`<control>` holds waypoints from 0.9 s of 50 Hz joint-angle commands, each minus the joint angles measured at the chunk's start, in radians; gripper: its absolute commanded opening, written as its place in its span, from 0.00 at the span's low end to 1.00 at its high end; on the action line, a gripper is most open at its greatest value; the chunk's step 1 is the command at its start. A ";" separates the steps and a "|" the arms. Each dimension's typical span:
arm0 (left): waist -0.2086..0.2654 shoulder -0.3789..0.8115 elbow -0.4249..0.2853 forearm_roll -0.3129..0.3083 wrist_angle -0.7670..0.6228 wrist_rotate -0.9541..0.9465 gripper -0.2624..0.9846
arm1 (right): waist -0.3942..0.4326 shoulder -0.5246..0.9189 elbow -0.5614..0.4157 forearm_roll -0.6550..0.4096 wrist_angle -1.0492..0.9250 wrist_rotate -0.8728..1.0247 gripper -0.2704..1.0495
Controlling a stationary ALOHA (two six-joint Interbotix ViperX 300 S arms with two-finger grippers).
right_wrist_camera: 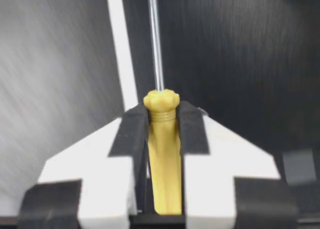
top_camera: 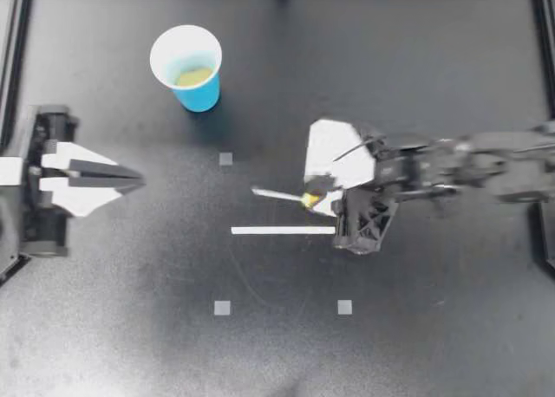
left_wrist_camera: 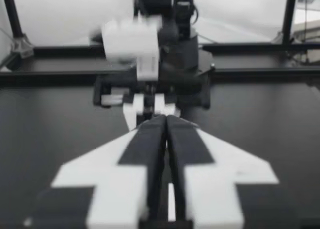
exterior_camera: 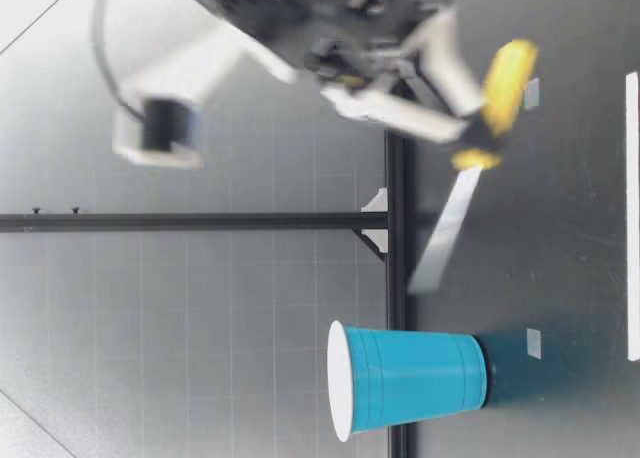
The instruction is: Pick up the screwdriver with the right arm, hand it over to the left arm then place it into the cup.
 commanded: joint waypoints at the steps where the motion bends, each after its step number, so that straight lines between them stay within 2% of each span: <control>1: -0.002 0.054 -0.041 -0.003 -0.044 0.003 0.43 | 0.002 -0.074 0.034 0.005 -0.152 0.029 0.23; 10: 0.011 0.183 -0.089 -0.023 -0.132 0.003 0.71 | 0.048 -0.109 0.117 0.005 -0.472 0.095 0.23; 14: 0.011 0.230 -0.112 -0.028 -0.166 0.003 0.79 | 0.058 -0.101 0.127 0.003 -0.578 0.103 0.23; 23: 0.011 0.334 -0.164 -0.029 -0.250 -0.006 0.78 | 0.060 -0.067 0.114 0.005 -0.715 0.100 0.23; 38: 0.011 0.451 -0.230 -0.023 -0.350 -0.029 0.78 | 0.049 0.005 0.020 0.005 -0.727 0.072 0.23; 45: 0.011 0.466 -0.244 0.011 -0.367 -0.067 0.78 | 0.038 0.020 0.000 0.005 -0.738 0.071 0.23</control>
